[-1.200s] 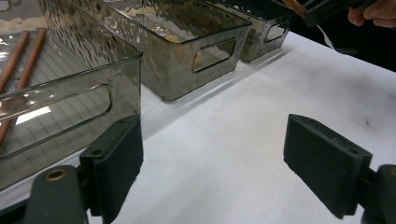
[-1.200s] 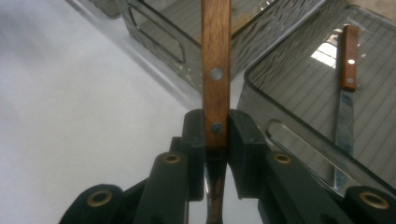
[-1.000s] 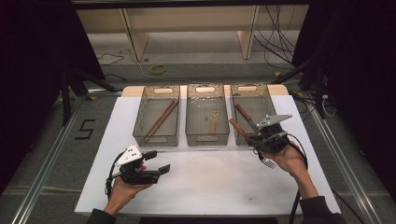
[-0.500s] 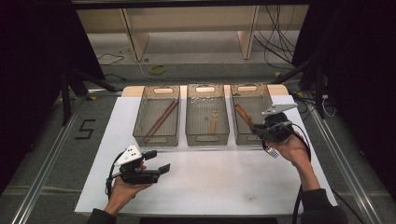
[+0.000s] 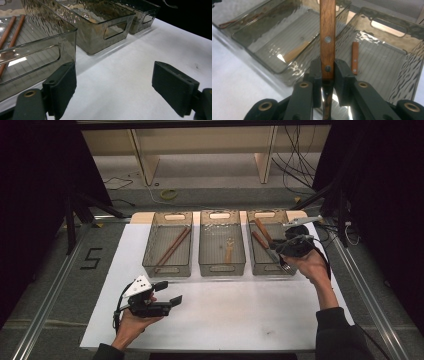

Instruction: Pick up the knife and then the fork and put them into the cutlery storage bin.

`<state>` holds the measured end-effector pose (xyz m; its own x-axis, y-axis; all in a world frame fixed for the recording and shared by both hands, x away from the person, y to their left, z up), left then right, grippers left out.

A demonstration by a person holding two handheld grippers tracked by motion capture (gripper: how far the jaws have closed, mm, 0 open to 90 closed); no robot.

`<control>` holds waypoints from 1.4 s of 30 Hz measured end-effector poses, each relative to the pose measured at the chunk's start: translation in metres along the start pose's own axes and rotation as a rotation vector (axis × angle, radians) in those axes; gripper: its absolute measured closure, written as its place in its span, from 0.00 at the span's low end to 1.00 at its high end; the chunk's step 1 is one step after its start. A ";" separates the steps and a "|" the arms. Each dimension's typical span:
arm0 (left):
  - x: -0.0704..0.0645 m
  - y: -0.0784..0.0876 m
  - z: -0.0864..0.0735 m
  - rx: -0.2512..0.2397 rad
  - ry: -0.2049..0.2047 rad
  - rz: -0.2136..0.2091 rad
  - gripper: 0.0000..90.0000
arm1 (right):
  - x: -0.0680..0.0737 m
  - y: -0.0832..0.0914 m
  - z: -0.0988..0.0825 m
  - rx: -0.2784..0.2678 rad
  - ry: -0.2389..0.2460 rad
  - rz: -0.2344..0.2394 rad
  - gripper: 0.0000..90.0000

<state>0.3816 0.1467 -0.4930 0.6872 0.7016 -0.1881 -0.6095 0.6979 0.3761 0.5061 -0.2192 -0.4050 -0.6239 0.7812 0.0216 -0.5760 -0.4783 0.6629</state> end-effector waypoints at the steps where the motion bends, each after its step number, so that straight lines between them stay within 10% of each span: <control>1: 0.000 0.000 0.000 0.000 0.000 0.000 0.21 | -0.002 0.000 0.002 -0.007 -0.007 -0.002 0.87; 42: 0.001 0.000 0.000 0.003 0.000 0.001 0.21 | -0.055 -0.037 0.022 0.011 -0.143 -0.095 0.87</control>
<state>0.3823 0.1475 -0.4934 0.6865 0.7026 -0.1874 -0.6092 0.6964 0.3793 0.5736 -0.2358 -0.4142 -0.4846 0.8724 0.0642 -0.6224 -0.3954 0.6755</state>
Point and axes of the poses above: each handheld gripper's, and its own axes: y roughly backward along the jaws, z roughly out of its top, x roughly to its left, the point moved 7 cm from there along -y, roughly forward along the jaws, and after that the axes turned 2 degrees about z, right-handed, at the moved point
